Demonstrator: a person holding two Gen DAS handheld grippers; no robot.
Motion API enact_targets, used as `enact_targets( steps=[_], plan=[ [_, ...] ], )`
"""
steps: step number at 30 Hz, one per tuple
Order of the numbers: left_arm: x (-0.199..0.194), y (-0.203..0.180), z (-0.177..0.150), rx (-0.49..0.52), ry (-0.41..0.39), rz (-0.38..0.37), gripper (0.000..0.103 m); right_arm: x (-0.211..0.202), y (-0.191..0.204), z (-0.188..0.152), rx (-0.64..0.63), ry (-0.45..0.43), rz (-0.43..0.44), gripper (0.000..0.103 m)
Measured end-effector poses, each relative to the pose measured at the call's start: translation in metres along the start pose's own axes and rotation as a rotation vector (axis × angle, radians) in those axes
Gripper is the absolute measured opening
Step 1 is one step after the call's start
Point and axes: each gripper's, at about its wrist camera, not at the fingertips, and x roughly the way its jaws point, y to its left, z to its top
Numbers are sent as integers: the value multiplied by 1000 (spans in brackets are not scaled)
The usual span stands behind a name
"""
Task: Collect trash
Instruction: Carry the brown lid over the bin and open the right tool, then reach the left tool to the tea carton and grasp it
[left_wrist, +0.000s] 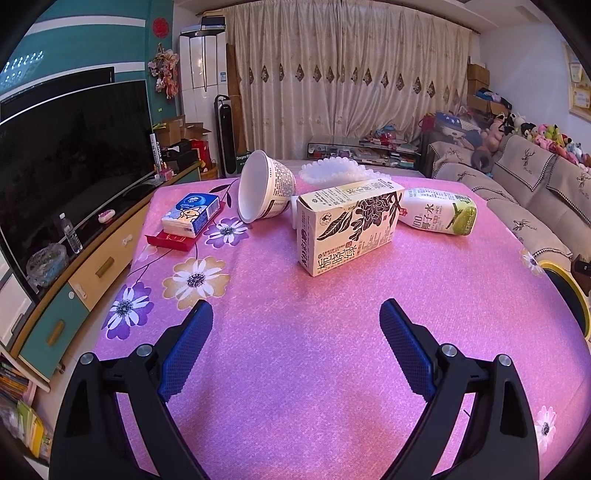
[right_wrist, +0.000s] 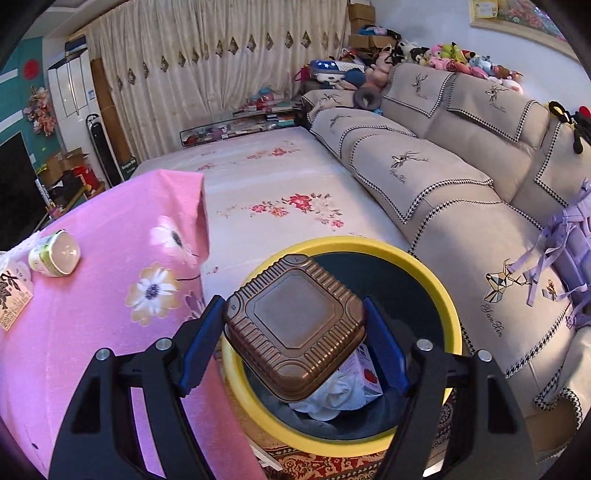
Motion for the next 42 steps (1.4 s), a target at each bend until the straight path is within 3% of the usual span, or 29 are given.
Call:
enact_targets(
  steps=[5, 7, 9, 20, 23, 26, 30, 36, 42],
  plan=[
    [0, 0, 0, 3, 2, -1, 91, 11, 2, 2, 18, 21, -26, 74],
    [0, -1, 0, 7, 0, 0, 91, 12, 3, 1, 25, 34, -35, 85],
    [-1, -2, 0, 10, -2, 0, 92, 7, 6, 0, 27, 22, -31, 85],
    [5, 1, 1, 0, 24, -15, 92, -44, 67, -15, -38, -96, 175, 85],
    [9, 1, 1, -7, 42, -21, 92, -47, 81, -20, -70, -116, 180, 85],
    [11, 1, 1, -19, 61, -57, 92, -45, 86, -25, -63, -110, 198, 85],
    [24, -8, 2, -1, 160, -134, 92, -44, 92, -31, -90, -117, 198, 85],
    [41, -10, 36, 55, 175, -178, 92, -41, 97, -37, -111, -122, 209, 85],
    [80, -15, 63, 157, 152, -156, 91, -41, 99, -36, -112, -126, 224, 85]
  ],
)
